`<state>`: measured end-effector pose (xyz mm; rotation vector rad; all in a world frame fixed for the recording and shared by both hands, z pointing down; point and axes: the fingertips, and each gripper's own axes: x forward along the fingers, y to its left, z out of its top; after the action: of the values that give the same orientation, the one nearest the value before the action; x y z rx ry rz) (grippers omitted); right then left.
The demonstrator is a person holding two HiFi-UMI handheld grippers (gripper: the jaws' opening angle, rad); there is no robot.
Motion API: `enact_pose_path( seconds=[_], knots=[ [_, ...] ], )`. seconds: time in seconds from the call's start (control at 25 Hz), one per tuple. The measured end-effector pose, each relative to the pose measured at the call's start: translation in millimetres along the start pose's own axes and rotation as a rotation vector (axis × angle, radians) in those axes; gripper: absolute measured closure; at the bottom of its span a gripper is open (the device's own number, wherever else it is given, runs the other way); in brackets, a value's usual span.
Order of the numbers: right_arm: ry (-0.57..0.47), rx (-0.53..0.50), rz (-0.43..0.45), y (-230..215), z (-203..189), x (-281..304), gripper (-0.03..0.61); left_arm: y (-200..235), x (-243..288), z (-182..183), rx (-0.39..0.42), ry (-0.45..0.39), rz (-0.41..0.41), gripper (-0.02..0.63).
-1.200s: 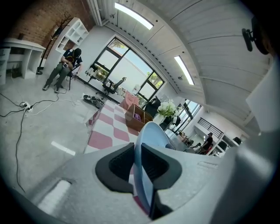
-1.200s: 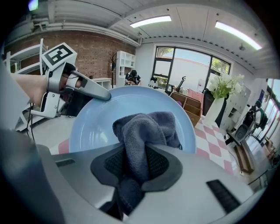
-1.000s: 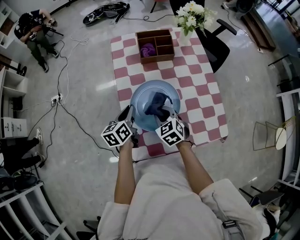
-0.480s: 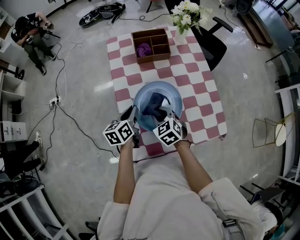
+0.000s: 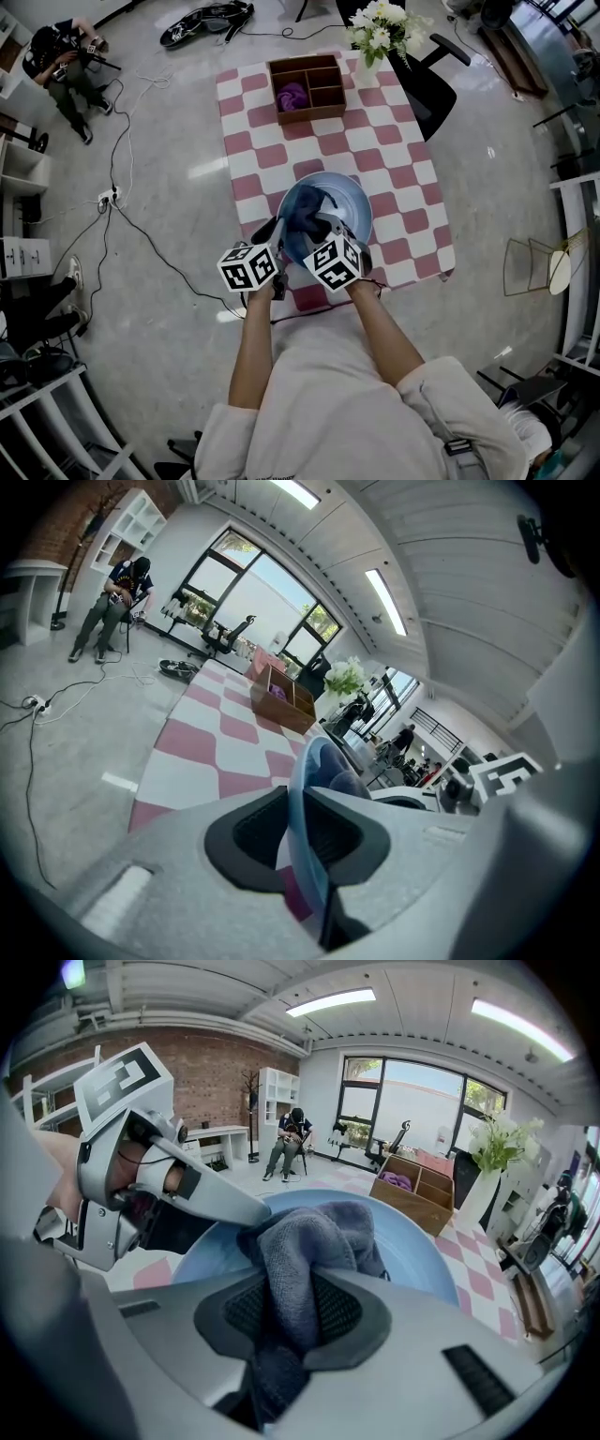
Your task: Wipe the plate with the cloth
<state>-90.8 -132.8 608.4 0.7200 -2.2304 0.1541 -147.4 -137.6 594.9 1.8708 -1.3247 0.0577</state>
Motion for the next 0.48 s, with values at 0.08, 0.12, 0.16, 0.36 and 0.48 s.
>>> enact_pose_path(
  seconds=[0.08,0.12,0.16,0.36,0.48],
  knots=[
    [0.005,0.0,0.002,-1.4,-1.5,2.2,0.483,4.6,1.7,-5.0,-0.009,0.013,0.01,0.572],
    [0.007,0.002,0.002,-2.4,-2.1,2.7,0.483,7.2,2.7,-7.6,-0.016,0.02,0.016,0.572],
    [0.008,0.003,0.001,-3.6,-2.4,3.3,0.483,10.0,3.5,-10.0,-0.024,0.026,0.022,0.572],
    [0.009,0.03,-0.002,-12.8,-4.0,7.3,0.483,25.1,7.5,-18.2,-0.042,0.06,0.062,0.572],
    [0.011,0.067,-0.006,-17.6,-7.4,9.1,0.483,32.8,9.9,-24.9,-0.063,0.085,0.076,0.572]
  ],
)
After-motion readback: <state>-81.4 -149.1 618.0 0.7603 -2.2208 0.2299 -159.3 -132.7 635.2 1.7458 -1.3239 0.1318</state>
